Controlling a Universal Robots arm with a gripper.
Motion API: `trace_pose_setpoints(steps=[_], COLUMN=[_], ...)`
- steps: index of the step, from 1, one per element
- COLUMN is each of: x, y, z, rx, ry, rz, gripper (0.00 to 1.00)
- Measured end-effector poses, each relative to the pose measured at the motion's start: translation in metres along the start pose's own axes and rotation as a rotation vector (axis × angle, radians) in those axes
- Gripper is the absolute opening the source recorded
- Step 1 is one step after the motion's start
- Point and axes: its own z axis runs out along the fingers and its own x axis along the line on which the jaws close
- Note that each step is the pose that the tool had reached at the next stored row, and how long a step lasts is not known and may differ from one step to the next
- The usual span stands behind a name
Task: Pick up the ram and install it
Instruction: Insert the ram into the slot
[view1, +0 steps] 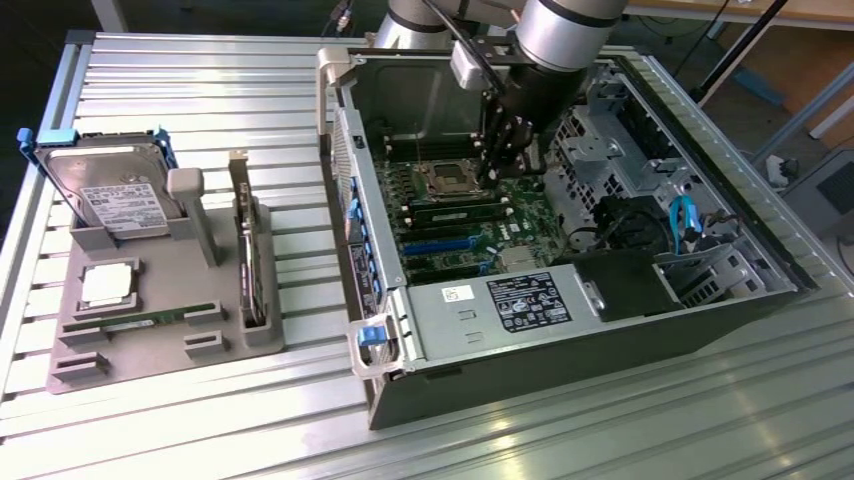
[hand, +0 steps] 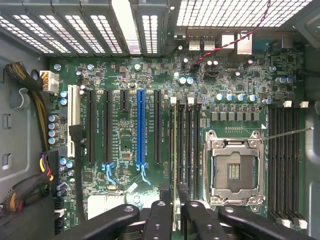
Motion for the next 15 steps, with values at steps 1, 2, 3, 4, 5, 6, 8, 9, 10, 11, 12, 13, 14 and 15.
trace_pose_setpoints(steps=[1,2,3,4,5,6,8,9,10,11,12,13,14,15], x=[0.0,0.0,0.0,0.0,0.0,0.0,0.0,0.0,0.0,0.0,0.0,0.0,0.0,0.0], y=[0.0,-0.0003,-0.003,-0.0055,-0.0082,-0.0109,-0.0178,-0.0203,-0.0231,-0.0262,-0.0284,-0.0317,-0.0392,-0.0444], z=[0.0,0.0,-0.0001,-0.0002,-0.0002,-0.0003,-0.0005,-0.0005,-0.0006,-0.0007,-0.0008,-0.0009,-0.0011,-0.0012], rx=[0.0,-0.0001,-0.0001,0.0,0.0,0.0,0.0,0.0,0.0,0.0,-0.0001,0.0,0.0,-0.0001], ry=[0.0,0.0001,0.0001,0.0001,0.0,0.0,0.0,-0.0001,-0.0001,0.0,0.0001,0.0,0.0,0.0], rz=[0.0,0.0,0.0,0.0,0.0,0.0,0.0,0.0,0.0,0.0,0.0,0.0,0.0,0.0], gripper=[0.18,0.18,0.18,0.18,0.18,0.18,0.18,0.18,0.18,0.18,0.18,0.18,0.18,0.18])
